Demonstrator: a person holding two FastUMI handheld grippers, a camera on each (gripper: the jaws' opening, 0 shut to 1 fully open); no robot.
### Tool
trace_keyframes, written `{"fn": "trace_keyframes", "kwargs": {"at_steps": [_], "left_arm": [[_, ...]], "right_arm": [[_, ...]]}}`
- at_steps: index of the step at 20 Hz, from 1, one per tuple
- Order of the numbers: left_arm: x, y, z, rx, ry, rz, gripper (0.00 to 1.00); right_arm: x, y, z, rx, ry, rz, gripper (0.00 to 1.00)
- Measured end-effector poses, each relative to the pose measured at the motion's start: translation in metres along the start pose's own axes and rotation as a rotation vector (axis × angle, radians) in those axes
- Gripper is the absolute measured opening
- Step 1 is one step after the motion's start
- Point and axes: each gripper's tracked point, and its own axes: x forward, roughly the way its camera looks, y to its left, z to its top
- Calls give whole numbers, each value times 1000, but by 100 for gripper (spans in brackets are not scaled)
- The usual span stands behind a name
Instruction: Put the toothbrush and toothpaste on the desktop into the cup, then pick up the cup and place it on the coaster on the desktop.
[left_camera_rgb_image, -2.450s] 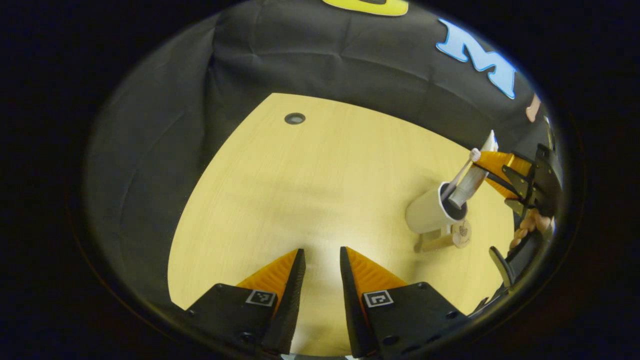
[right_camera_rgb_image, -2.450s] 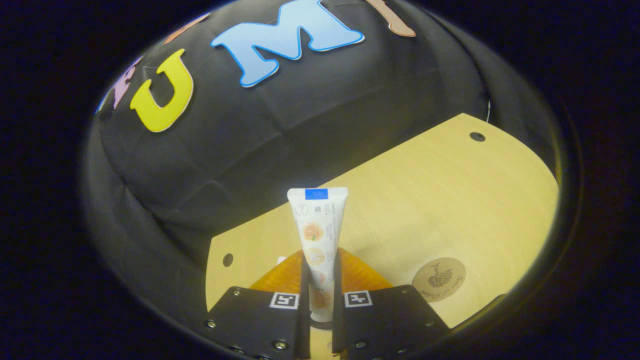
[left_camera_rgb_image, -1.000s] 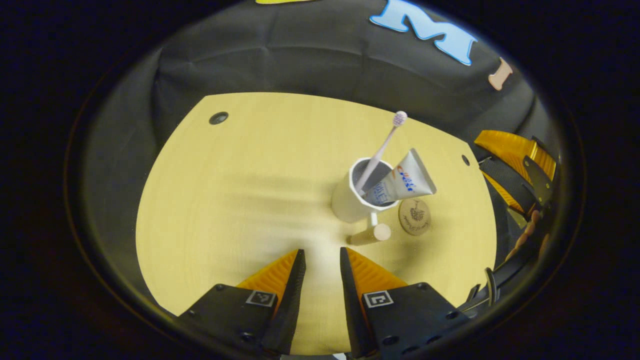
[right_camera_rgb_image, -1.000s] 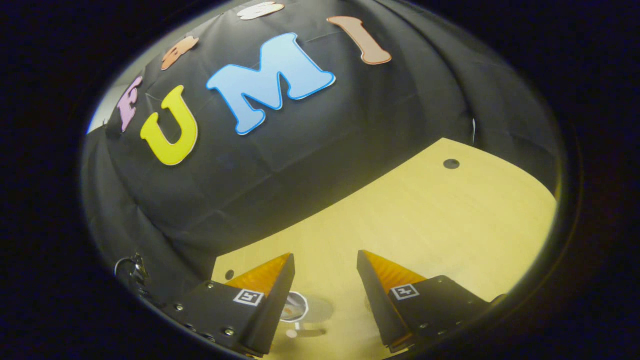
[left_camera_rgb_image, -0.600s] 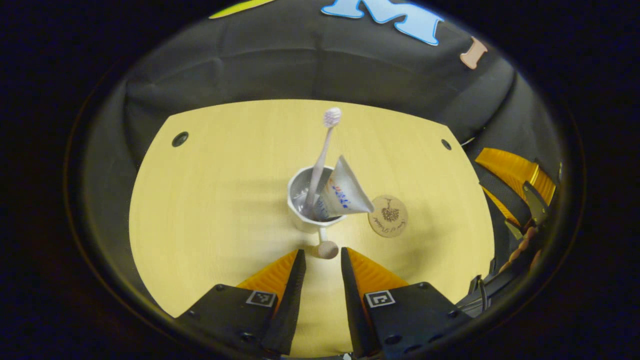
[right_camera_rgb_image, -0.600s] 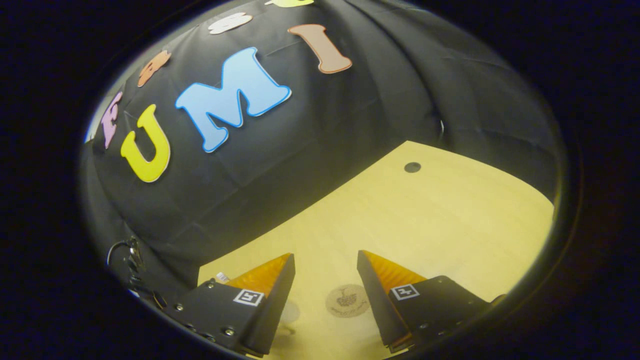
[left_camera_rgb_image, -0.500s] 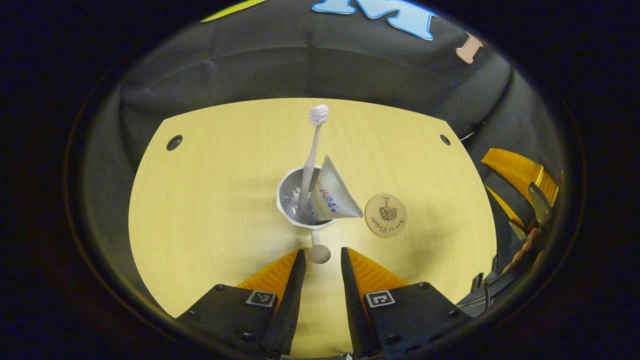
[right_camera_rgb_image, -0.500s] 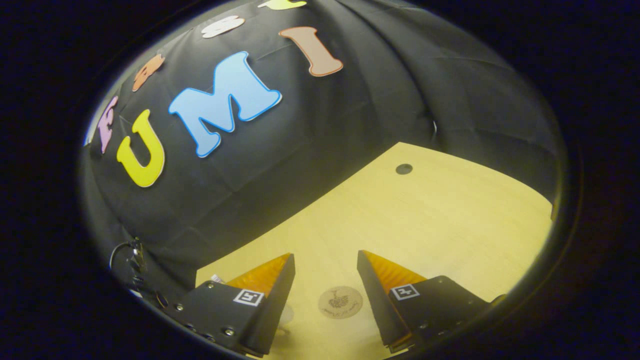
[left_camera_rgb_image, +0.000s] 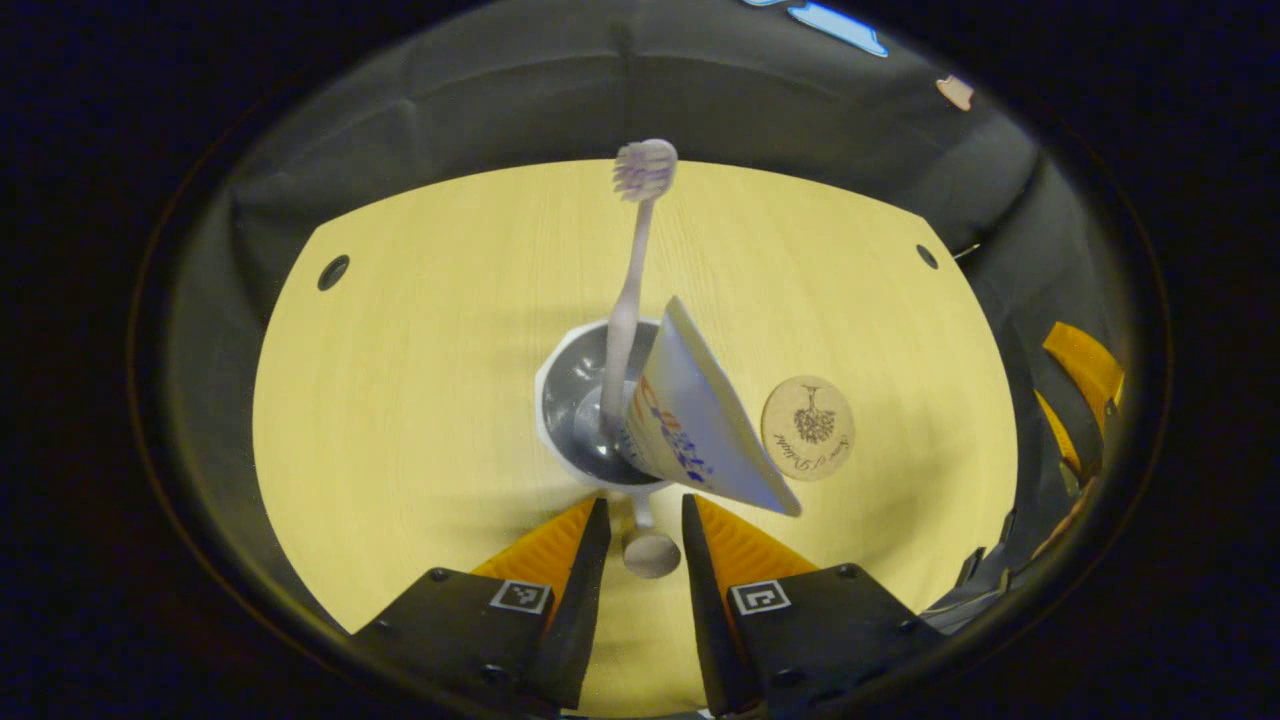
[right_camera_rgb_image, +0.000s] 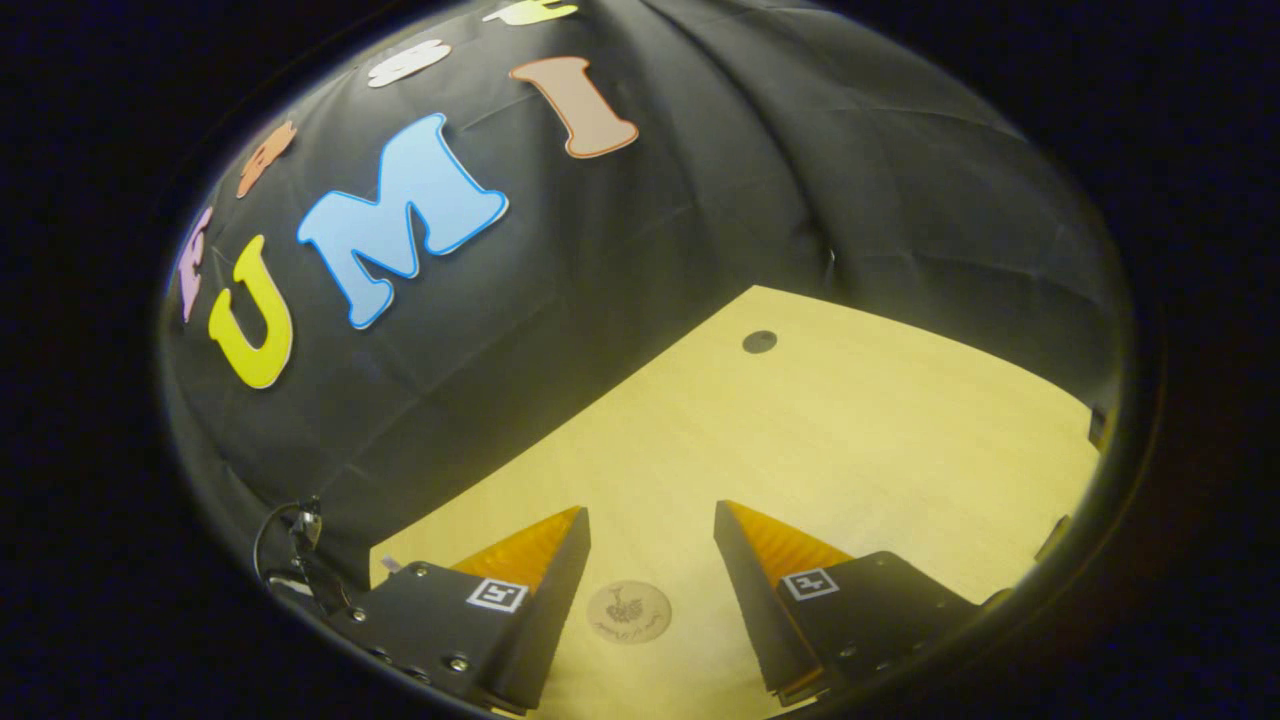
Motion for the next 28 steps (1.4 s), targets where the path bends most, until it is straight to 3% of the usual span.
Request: {"fn": "trace_keyframes", "kwargs": {"at_steps": [9,12,17,22,28], "left_arm": [[32,5,0,22,72,35,49],[37,5,1,3,73,35,32],[33,6,1,-16,60,44,30],[31,-1,1,-62,35,5,27],[18,-18,11,-4,-2,1,27]], "right_arm": [[19,-5,-7,-3,43,-18,77],[21,-9,-8,-5,49,-25,77],[22,-12,-11,-2,64,-31,77],[20,-14,-8,-2,65,-34,77],[17,-16,-4,0,62,-31,77]]}}
